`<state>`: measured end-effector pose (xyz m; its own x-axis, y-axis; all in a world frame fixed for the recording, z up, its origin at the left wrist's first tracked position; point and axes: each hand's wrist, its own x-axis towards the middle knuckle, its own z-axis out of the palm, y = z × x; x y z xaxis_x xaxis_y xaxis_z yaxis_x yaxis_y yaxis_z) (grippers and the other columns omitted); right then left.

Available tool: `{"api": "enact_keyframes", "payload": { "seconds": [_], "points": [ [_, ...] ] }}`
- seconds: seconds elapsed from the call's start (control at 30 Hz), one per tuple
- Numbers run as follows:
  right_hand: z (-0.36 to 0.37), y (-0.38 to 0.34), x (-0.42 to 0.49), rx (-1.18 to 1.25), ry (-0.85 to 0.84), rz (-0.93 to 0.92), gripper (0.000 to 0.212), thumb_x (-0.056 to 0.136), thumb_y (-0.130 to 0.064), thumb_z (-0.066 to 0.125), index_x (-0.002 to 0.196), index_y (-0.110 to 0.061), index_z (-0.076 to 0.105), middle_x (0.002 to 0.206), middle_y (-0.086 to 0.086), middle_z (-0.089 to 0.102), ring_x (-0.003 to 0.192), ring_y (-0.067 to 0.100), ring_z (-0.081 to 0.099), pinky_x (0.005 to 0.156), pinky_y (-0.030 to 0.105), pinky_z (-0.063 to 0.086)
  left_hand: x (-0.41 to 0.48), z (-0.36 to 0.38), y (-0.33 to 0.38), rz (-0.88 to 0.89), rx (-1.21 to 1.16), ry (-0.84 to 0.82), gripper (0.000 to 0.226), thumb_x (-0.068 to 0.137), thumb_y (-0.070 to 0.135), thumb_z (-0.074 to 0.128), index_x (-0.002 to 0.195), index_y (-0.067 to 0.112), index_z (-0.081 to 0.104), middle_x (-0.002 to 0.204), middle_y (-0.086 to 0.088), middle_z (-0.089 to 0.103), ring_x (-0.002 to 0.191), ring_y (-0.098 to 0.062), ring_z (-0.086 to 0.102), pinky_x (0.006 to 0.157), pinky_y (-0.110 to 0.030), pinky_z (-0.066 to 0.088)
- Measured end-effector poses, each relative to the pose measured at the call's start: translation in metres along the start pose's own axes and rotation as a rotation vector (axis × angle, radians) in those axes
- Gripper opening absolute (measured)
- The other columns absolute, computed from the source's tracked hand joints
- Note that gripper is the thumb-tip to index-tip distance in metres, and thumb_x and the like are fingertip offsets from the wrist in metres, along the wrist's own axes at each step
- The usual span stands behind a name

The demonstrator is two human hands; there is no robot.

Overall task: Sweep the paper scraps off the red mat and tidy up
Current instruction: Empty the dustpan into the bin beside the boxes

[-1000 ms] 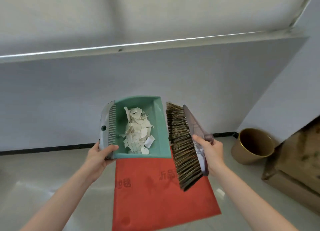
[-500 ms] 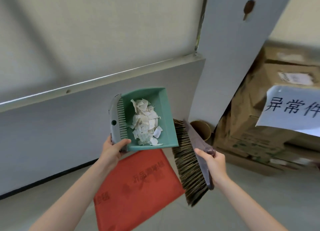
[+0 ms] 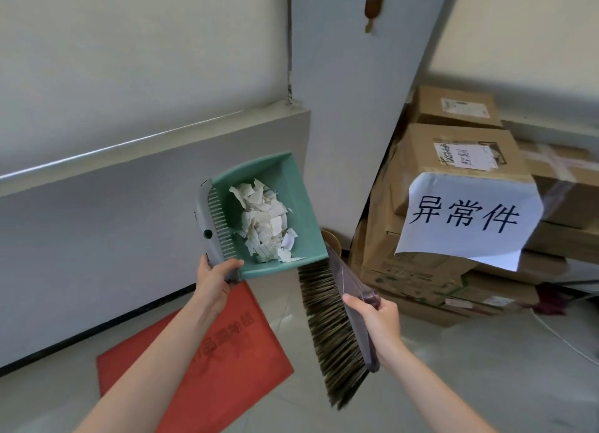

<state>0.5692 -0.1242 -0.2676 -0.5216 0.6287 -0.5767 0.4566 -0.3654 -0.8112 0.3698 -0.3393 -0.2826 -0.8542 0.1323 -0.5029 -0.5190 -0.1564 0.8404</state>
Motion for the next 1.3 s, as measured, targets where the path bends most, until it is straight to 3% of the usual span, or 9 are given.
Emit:
{"api": "enact_keyframes", "payload": {
  "seconds": [0.07,0.2,0.37,0.43,0.53,0.73,0.87,0.97,1.3],
  "points": [
    [-0.003,0.000,0.024,-0.027,-0.006,0.007,0.020,0.079,-0.026,0.079,0.077,-0.021,0.059,0.078,-0.005,0.064,0.073,0.013,0.059,0.079,0.035,0.044,0.016,0.016,-0.011,0.014,0.009,0.003,0.049,0.077,-0.010,0.066,0.115,0.015,0.048,0.101,-0.006,0.062,0.083,-0.021,0.062,0.064,-0.036,0.053],
    [0.002,0.006,0.068,-0.080,-0.046,-0.024,0.024,0.078,-0.028,0.078,0.088,-0.009,0.069,0.087,0.011,0.075,0.086,0.031,0.072,0.080,0.045,0.059,0.054,0.033,-0.034,0.013,-0.014,-0.002,0.051,0.075,-0.012,0.065,0.111,0.020,0.050,0.107,-0.007,0.064,0.094,-0.026,0.063,0.074,-0.042,0.052],
    [0.027,0.012,0.131,0.027,0.018,0.117,0.026,0.078,-0.027,0.079,0.091,-0.013,0.063,0.088,0.001,0.066,0.085,0.021,0.061,0.082,0.034,0.043,0.113,0.046,-0.058,-0.001,-0.067,0.031,0.052,0.072,-0.013,0.063,0.106,0.024,0.053,0.106,-0.005,0.066,0.097,-0.029,0.062,0.071,-0.039,0.050],
    [0.039,0.018,0.156,0.057,0.025,0.145,0.031,0.076,-0.027,0.081,0.097,-0.011,0.063,0.093,0.002,0.067,0.091,0.022,0.062,0.079,0.032,0.044,0.139,0.051,-0.067,-0.005,-0.066,0.031,0.054,0.072,-0.013,0.063,0.107,0.025,0.054,0.107,-0.006,0.066,0.096,-0.028,0.063,0.069,-0.038,0.051],
    [0.054,0.030,0.193,0.067,0.049,0.180,0.022,0.076,-0.024,0.081,0.086,-0.014,0.064,0.087,0.002,0.069,0.084,0.019,0.063,0.067,0.028,0.045,0.181,0.059,-0.082,-0.014,-0.029,0.028,0.053,0.071,-0.013,0.062,0.110,0.021,0.052,0.106,-0.007,0.065,0.095,-0.029,0.061,0.067,-0.038,0.051],
    [0.075,0.059,0.258,0.091,0.155,0.289,0.023,0.073,-0.023,0.082,0.086,-0.010,0.069,0.086,0.010,0.073,0.082,0.027,0.068,0.069,0.032,0.052,0.255,0.084,-0.103,-0.049,0.062,0.029,0.049,0.064,-0.009,0.066,0.102,0.018,0.051,0.098,-0.006,0.066,0.091,-0.029,0.061,0.066,-0.038,0.051],
    [0.085,0.079,0.292,0.094,0.201,0.355,0.023,0.070,-0.020,0.085,0.082,-0.007,0.071,0.082,0.013,0.074,0.082,0.034,0.070,0.081,0.044,0.057,0.293,0.106,-0.117,-0.054,0.097,0.054,0.046,0.067,-0.014,0.062,0.099,0.018,0.050,0.095,-0.004,0.064,0.084,-0.023,0.061,0.057,-0.032,0.051],
    [0.093,0.089,0.317,0.084,0.234,0.369,0.021,0.070,-0.016,0.085,0.078,-0.003,0.071,0.077,0.016,0.073,0.079,0.037,0.070,0.074,0.042,0.055,0.315,0.118,-0.133,-0.032,0.115,0.065,0.045,0.068,-0.015,0.060,0.096,0.018,0.049,0.096,-0.007,0.063,0.084,-0.024,0.060,0.059,-0.035,0.052],
    [0.111,0.118,0.394,0.134,0.285,0.395,0.021,0.069,-0.017,0.086,0.077,-0.004,0.071,0.079,0.011,0.075,0.081,0.031,0.071,0.084,0.045,0.057,0.365,0.146,-0.201,-0.002,0.121,0.177,0.044,0.065,-0.015,0.061,0.092,0.018,0.048,0.098,-0.007,0.061,0.087,-0.026,0.058,0.063,-0.039,0.052]
  ]
}}
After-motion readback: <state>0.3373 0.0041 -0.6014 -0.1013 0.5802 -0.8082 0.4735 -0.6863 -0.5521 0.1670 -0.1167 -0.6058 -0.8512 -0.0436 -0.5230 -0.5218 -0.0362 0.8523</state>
